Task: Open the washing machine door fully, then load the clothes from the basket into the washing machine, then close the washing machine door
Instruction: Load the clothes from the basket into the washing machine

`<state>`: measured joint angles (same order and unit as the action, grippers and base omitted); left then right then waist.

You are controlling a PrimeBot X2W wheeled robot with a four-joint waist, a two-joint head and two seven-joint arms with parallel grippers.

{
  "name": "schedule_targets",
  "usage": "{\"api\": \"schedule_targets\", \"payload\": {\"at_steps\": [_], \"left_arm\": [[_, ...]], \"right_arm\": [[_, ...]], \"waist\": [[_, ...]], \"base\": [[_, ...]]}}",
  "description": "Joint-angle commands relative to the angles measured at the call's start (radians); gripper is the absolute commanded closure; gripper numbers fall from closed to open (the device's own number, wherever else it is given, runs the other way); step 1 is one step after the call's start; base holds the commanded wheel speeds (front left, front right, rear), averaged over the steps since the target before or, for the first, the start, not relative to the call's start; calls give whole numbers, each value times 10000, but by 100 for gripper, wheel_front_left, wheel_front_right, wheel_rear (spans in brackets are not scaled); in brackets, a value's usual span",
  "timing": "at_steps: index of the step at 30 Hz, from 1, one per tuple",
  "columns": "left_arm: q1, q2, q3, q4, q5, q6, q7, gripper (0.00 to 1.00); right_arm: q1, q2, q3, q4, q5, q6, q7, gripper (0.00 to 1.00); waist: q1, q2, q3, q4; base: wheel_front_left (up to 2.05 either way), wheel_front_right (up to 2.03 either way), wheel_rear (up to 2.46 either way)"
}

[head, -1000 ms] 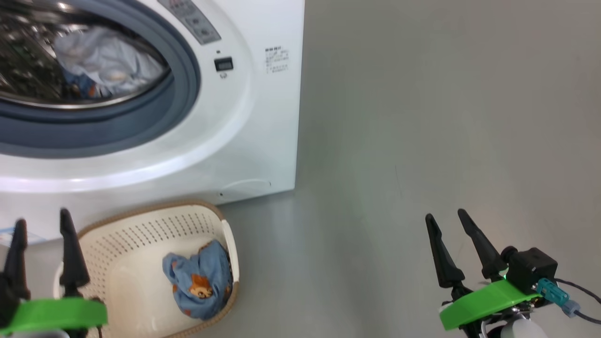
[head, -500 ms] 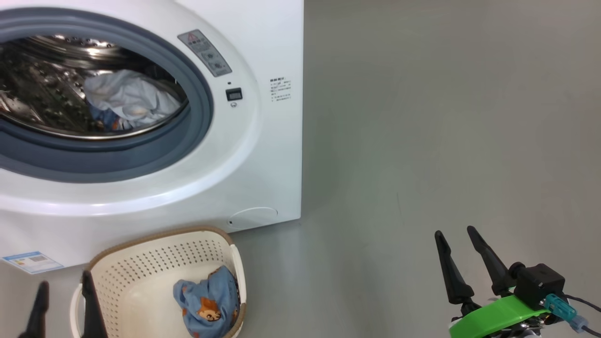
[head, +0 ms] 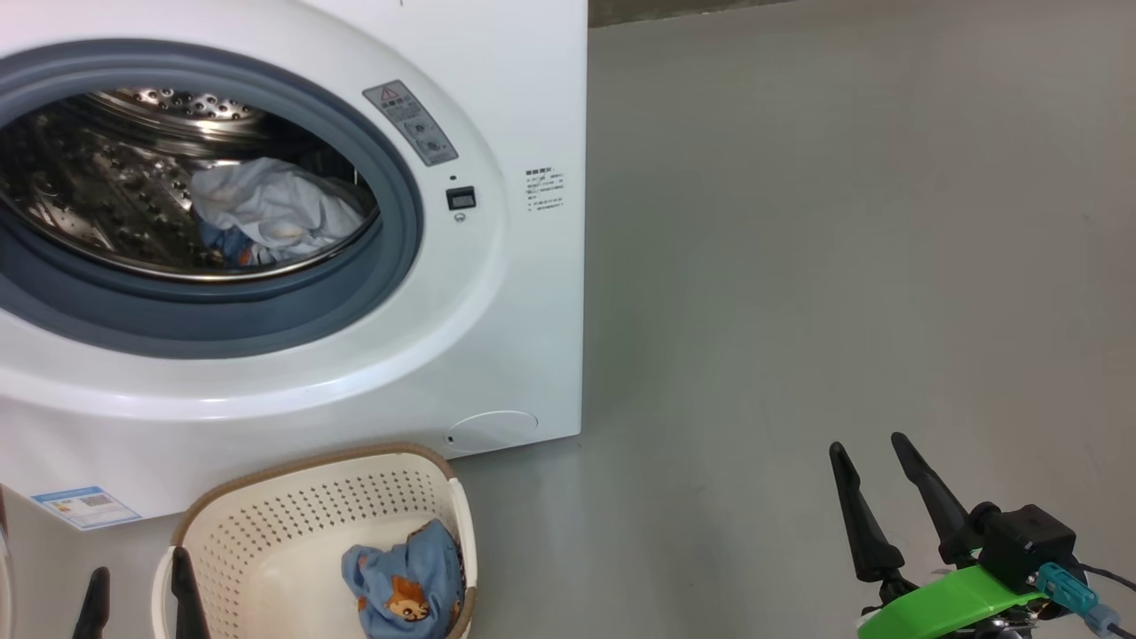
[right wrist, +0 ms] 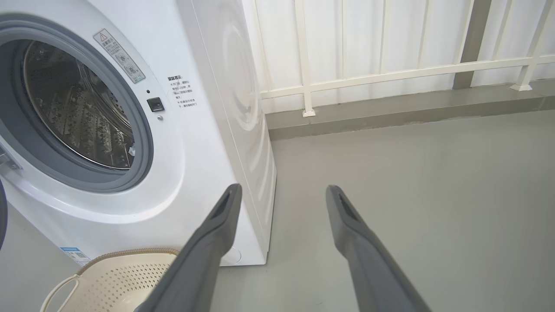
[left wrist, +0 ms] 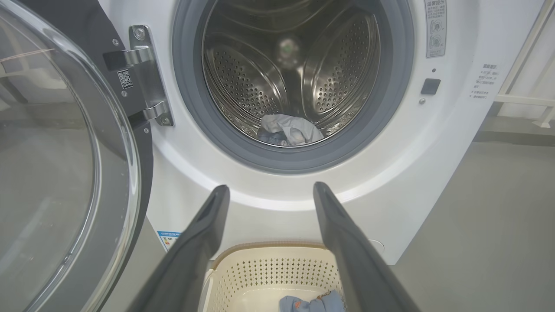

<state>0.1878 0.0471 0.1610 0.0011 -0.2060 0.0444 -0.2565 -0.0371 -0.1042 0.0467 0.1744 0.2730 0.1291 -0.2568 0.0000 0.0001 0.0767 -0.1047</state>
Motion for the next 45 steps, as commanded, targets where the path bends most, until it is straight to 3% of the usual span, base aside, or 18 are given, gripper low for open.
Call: {"api": "schedule_targets", "payload": {"at_steps": [1, 17, 45], "left_arm": [[-80, 38, 257, -258, -2, 70, -53, 0], [-78, 33, -116, -169, -225, 251, -53, 0], [-131, 32, -287, -128, -235, 203, -53, 0]], "right_arm": [[-30, -144, 179, -263, -144, 16, -49, 0], [73, -37, 42, -264, -171, 16, -49, 0], [119, -43, -44, -190, -126, 16, -49, 0]], "waist": [[0, -1, -27, 37], [0, -1, -50, 362], [0, -1, 208, 698]], "base": [[0, 0, 0], [0, 0, 0], [0, 0, 0]]}}
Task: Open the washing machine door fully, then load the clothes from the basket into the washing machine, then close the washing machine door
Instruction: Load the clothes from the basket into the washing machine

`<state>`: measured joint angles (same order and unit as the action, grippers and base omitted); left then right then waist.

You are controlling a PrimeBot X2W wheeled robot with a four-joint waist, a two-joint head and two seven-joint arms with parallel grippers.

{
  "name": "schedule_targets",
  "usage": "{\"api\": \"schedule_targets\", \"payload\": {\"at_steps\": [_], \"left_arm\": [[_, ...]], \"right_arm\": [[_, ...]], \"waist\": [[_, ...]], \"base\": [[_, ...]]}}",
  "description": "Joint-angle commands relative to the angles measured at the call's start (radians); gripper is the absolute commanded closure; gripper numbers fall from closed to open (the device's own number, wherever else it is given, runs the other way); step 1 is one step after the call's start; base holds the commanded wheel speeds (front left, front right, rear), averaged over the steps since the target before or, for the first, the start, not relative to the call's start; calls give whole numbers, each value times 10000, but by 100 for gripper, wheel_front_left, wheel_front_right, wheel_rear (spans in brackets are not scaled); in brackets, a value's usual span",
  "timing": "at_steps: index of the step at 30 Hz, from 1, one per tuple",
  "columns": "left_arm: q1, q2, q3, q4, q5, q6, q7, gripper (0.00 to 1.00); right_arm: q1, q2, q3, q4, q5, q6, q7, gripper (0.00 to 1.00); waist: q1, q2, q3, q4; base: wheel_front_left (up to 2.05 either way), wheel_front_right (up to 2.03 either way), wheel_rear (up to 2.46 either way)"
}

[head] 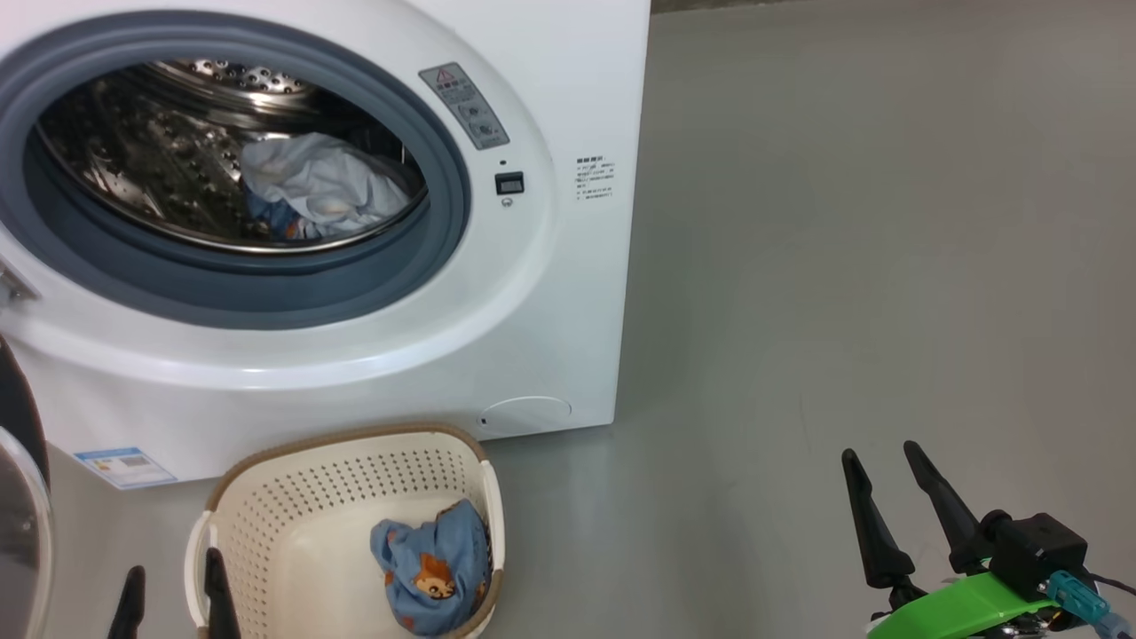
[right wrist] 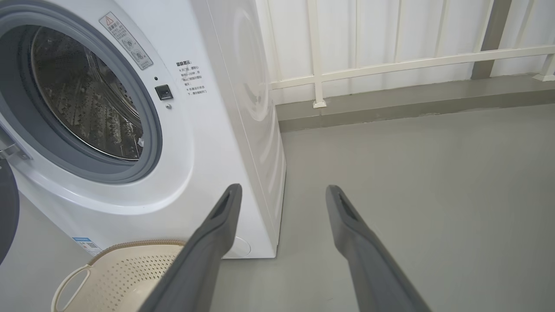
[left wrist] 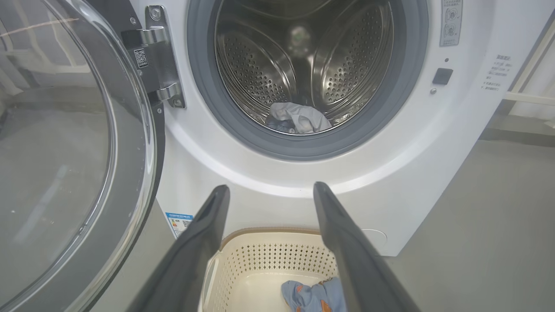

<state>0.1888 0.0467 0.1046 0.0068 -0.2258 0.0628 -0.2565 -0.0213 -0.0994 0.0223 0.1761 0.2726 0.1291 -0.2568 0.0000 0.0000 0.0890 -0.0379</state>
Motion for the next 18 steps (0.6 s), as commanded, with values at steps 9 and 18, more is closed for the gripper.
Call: {"api": "schedule_targets", "payload": {"at_steps": [9, 18], "left_arm": [[-813, 36, 9, 43, -288, -53, -53, 0], [-2880, 53, 277, 1332, -122, -536, -53, 0]], "right_arm": [[-110, -154, 38, -420, -130, 16, -49, 0], [-690, -162, 98, -775, -194, 16, -49, 0]], "waist": [[0, 0, 1192, 274], [0, 0, 2865, 311]], "base": [[0, 0, 0], [0, 0, 0]]}}
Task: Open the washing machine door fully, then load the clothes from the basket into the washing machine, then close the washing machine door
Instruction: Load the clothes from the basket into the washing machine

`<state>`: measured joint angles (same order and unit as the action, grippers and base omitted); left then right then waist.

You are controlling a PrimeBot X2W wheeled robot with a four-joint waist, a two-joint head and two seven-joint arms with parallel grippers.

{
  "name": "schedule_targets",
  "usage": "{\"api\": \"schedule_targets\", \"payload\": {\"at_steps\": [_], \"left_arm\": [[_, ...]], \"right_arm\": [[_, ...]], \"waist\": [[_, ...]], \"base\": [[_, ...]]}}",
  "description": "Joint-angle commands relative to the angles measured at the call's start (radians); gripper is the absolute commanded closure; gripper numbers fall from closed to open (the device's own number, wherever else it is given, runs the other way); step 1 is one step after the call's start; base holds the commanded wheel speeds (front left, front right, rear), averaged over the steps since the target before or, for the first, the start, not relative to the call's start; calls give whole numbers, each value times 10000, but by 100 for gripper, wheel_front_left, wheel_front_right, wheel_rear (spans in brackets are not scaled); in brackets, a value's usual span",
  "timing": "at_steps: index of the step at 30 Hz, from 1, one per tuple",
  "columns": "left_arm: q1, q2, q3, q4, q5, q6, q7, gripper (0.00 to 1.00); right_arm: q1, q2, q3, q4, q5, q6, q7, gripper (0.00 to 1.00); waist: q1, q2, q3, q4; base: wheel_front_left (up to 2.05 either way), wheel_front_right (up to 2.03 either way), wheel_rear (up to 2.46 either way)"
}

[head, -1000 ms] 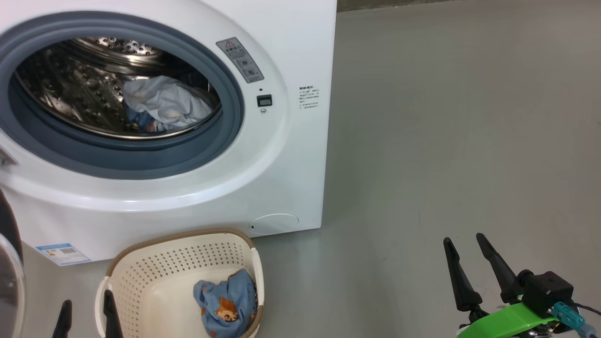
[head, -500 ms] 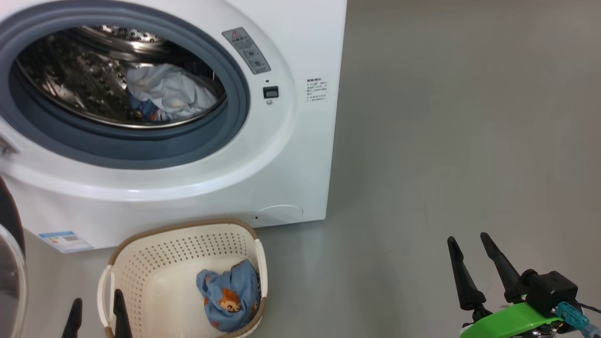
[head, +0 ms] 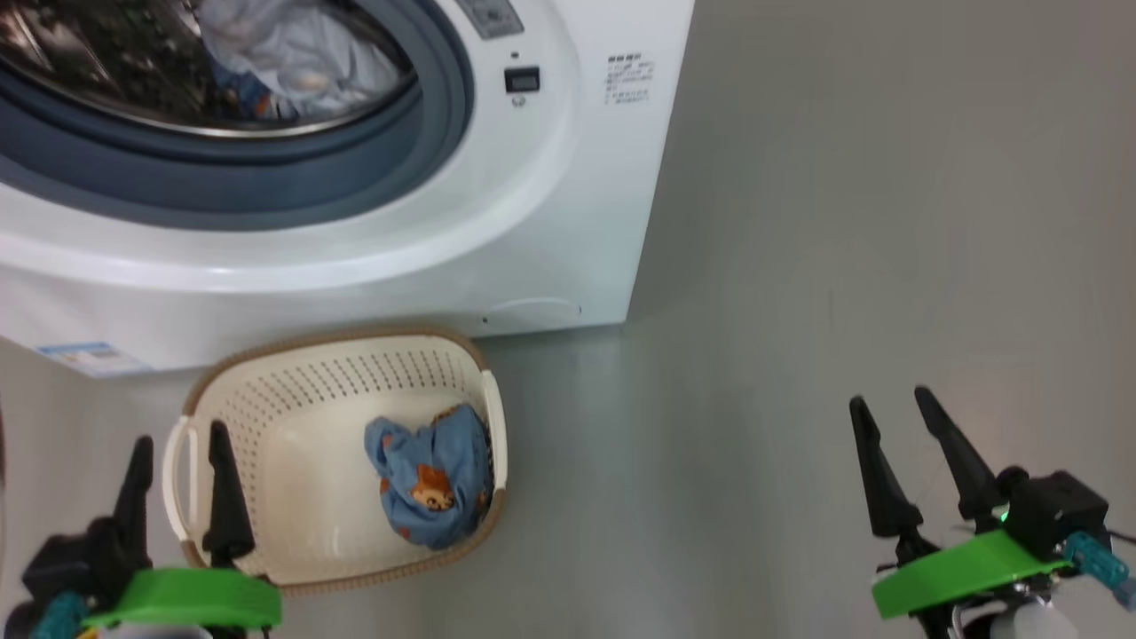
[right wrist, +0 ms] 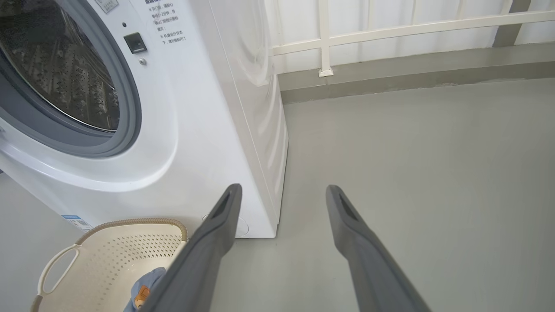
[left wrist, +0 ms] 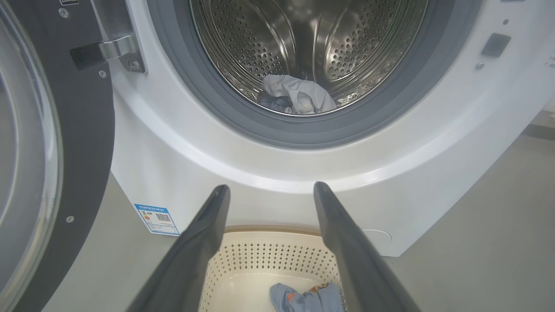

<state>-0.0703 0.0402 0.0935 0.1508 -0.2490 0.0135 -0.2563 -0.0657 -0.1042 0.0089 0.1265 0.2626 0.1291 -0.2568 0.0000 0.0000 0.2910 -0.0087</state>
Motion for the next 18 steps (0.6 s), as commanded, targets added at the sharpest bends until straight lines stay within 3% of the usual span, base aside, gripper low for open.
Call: {"api": "schedule_targets", "payload": {"at_steps": [1, 12, 18], "left_arm": [[-514, 120, 451, 65, 109, -124, -55, 0], [-2742, 160, 688, 2389, 132, -843, -55, 0], [-4029, 553, 333, 4659, 186, -1205, -52, 0]], "right_arm": [[-332, -108, 232, -298, -93, 16, -49, 0], [-1074, 43, 318, -396, -107, 16, -49, 0], [-1447, 140, 388, -458, -116, 16, -49, 0]], "waist": [[0, 0, 1022, -3], [0, 0, 2868, -281], [0, 0, 3712, -481]], "base": [[0, 0, 0], [0, 0, 0], [0, 0, 0]]}}
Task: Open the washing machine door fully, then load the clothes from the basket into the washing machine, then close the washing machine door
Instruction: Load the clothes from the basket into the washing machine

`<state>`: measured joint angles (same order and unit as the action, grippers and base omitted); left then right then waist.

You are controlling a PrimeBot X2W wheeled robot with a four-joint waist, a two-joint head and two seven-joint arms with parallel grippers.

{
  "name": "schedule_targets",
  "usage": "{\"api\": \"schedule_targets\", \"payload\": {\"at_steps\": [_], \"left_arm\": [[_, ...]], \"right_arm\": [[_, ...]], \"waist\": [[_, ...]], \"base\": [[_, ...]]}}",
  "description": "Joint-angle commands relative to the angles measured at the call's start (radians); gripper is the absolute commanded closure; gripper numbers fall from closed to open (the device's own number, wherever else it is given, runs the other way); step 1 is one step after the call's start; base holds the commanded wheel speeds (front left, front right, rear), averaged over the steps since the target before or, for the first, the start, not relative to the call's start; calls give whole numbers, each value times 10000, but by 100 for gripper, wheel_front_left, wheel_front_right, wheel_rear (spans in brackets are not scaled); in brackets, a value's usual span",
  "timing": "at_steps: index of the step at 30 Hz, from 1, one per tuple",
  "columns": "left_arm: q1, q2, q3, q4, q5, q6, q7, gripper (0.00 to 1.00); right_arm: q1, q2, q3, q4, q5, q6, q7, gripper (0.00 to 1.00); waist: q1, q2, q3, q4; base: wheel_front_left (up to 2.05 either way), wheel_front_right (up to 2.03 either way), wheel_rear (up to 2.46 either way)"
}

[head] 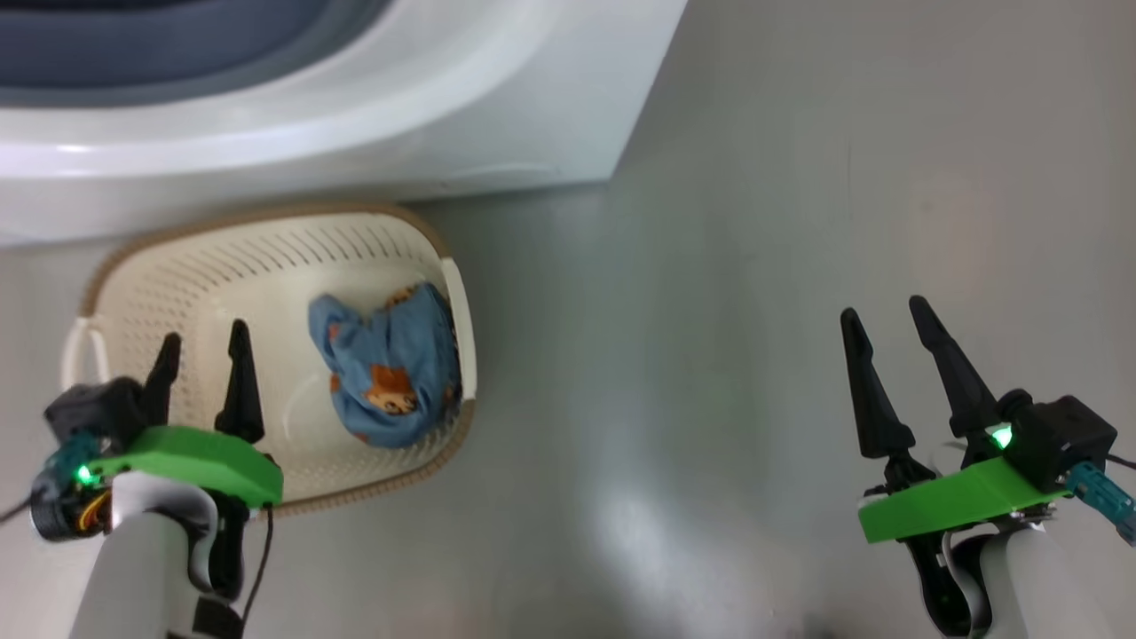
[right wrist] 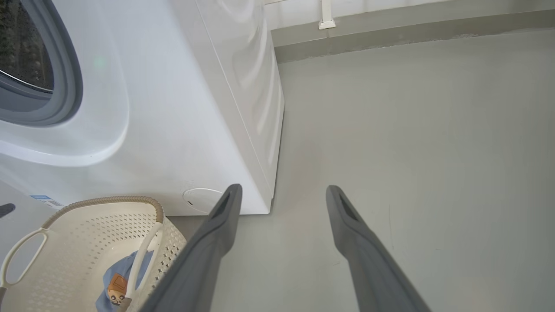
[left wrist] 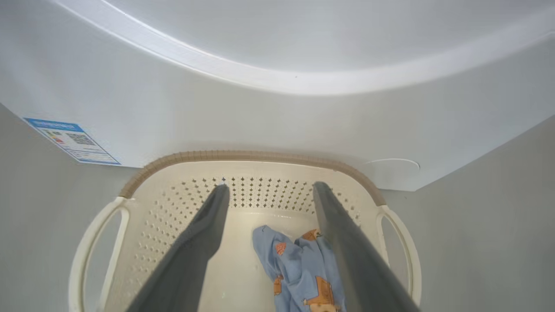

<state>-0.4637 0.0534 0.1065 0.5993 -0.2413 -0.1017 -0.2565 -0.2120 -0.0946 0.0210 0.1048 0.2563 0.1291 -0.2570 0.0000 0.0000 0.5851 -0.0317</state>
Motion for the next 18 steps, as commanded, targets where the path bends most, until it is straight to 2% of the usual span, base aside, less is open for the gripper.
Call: {"api": "schedule_targets", "payload": {"at_steps": [1, 10, 18], "left_arm": [[-346, 531, 148, 606, 72, -102, -51, 0], [-2059, 964, -501, 3432, -402, -276, 48, 0], [-2830, 988, -1626, 4238, -1273, -286, 162, 0]], "right_arm": [[-35, 64, 285, -250, -59, 16, -48, 0], [-274, 186, 252, -363, -104, 16, -48, 0], [-392, 260, 260, -375, -123, 16, -48, 0]], "waist": [[0, 0, 887, -296], [0, 0, 1834, -568], [0, 0, 2226, -622]], "base": [[0, 0, 0], [0, 0, 0], [0, 0, 0]]}}
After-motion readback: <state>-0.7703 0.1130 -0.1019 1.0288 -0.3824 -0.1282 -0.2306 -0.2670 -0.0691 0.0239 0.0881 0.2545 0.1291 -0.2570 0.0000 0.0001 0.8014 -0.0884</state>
